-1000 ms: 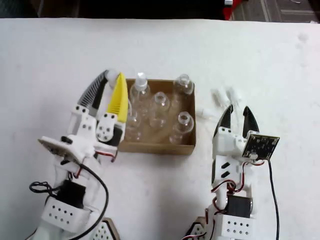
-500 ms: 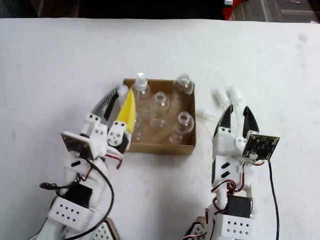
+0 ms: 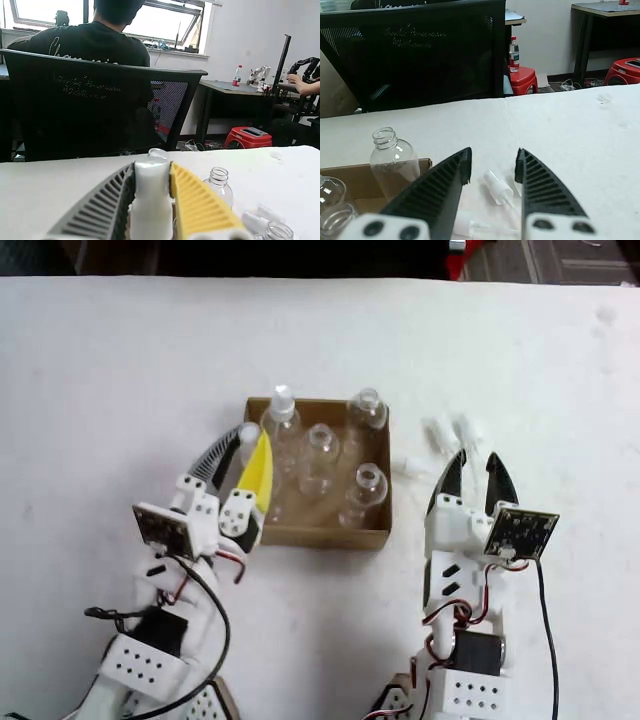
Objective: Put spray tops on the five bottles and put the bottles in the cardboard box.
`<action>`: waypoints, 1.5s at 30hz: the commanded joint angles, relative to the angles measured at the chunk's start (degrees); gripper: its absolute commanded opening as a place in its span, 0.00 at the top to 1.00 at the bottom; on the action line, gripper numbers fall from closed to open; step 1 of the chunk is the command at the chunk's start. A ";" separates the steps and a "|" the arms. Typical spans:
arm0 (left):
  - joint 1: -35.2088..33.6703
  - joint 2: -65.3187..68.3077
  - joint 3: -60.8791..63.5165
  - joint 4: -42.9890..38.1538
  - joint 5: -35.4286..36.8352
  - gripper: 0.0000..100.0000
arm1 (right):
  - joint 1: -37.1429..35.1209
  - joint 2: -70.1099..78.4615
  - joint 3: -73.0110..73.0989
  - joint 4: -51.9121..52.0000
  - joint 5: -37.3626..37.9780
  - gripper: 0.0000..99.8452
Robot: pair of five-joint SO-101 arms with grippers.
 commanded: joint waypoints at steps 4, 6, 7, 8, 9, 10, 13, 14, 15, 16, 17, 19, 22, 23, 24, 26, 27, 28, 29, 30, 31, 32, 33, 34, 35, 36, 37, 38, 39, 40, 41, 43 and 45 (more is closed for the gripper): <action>0.84 -1.01 -0.35 -0.79 -0.35 0.97 | 0.04 -0.22 0.53 -1.01 0.62 0.87; 0.84 -1.01 -0.35 -0.79 -0.35 0.97 | 0.04 -0.22 0.53 -1.01 0.62 0.87; 0.84 -1.01 -0.35 -0.79 -0.35 0.97 | 0.04 -0.22 0.53 -1.01 0.62 0.87; 0.84 -1.01 -0.35 -0.70 -0.35 0.97 | 0.04 -0.22 0.53 -1.01 0.62 0.87; 0.75 -1.01 -0.35 -0.70 -0.35 0.97 | 0.04 -0.22 0.53 -1.01 0.62 0.87; 0.75 -0.92 -0.35 -0.70 -0.26 0.96 | 0.04 -0.22 0.53 -1.01 0.62 0.87; 0.66 -0.84 -0.26 0.44 0.00 0.88 | 0.04 -0.22 0.53 -0.92 0.62 0.87; 0.75 -1.01 -0.44 1.93 0.00 0.85 | 0.04 -0.22 0.53 -0.92 0.62 0.87; 0.84 -1.10 -0.70 3.43 0.00 0.82 | 0.04 -0.22 0.53 -0.92 0.62 0.87; 0.84 -1.10 -0.70 4.40 0.00 0.80 | 0.04 -0.22 0.53 -0.92 0.62 0.87; 0.84 -1.10 -0.70 5.01 0.00 0.80 | 0.04 -0.22 0.53 -0.92 0.62 0.87; 0.48 -1.10 -0.70 5.10 0.00 0.80 | 0.04 -0.22 0.53 -0.92 0.62 0.87; 0.48 -1.10 -0.88 4.92 0.00 0.80 | 0.04 -0.22 0.53 -0.92 0.62 0.87; 0.66 -1.10 -1.14 4.92 0.00 0.80 | 0.04 -0.22 0.53 -0.92 0.62 0.87; 0.75 -1.10 -1.76 5.36 0.00 0.80 | 0.04 -0.22 0.53 -0.92 0.62 0.87; 0.84 -1.10 -2.64 5.45 0.00 0.80 | 0.04 -0.22 0.53 -0.92 0.62 0.87; 0.84 -1.10 -2.90 5.45 0.00 0.80 | 0.04 -0.22 0.53 -0.92 0.62 0.87; 0.84 -1.10 -3.34 5.54 0.00 0.80 | 0.04 -0.22 0.53 -0.92 0.62 0.87; 0.84 -1.10 -3.87 6.59 0.00 0.80 | 0.04 -0.22 0.53 -0.92 0.70 0.87; 0.84 -1.10 -4.75 8.53 0.00 0.80 | 0.04 -0.22 0.53 -0.92 0.70 0.87; 0.84 -1.10 -6.07 10.99 0.09 0.79 | 0.04 -0.22 0.53 -0.92 0.70 0.87; 0.84 -1.10 -7.47 14.15 0.62 0.79 | 0.04 -0.22 0.53 -0.92 0.70 0.87; 0.84 -1.10 -9.23 17.58 1.85 0.79 | 0.04 -0.22 0.53 -0.92 0.70 0.87; 0.75 -1.10 -11.16 21.01 3.34 0.79 | 0.04 -0.22 0.53 -0.92 0.70 0.87; 0.75 -1.10 -13.27 24.62 4.40 0.79 | 0.04 -0.22 0.53 -0.92 0.70 0.87; 0.75 -1.10 -15.56 28.13 5.01 0.79 | 0.04 -0.22 0.53 -0.92 0.70 0.87; 0.75 -1.10 -17.85 31.47 5.27 0.79 | 0.04 -0.22 0.53 -0.92 0.70 0.87; 0.75 -1.10 -20.04 34.29 5.19 0.79 | 0.04 -0.22 0.53 -0.92 0.70 0.87; 0.75 -1.10 -22.07 36.92 5.19 0.79 | 0.04 -0.22 0.53 -0.92 0.70 0.87; 0.75 -0.92 -24.09 39.38 5.19 0.79 | 0.04 -0.22 0.53 -0.92 0.70 0.87; 0.75 -0.84 -25.93 41.67 5.19 0.79 | 0.04 -0.22 0.53 -0.92 0.70 0.87; 0.75 -0.75 -28.75 45.01 5.10 0.79 | 0.04 -0.22 0.53 -0.92 0.70 0.87; 0.75 -0.66 -31.03 47.21 5.01 0.79 | 0.04 -0.22 0.53 -0.92 0.70 0.87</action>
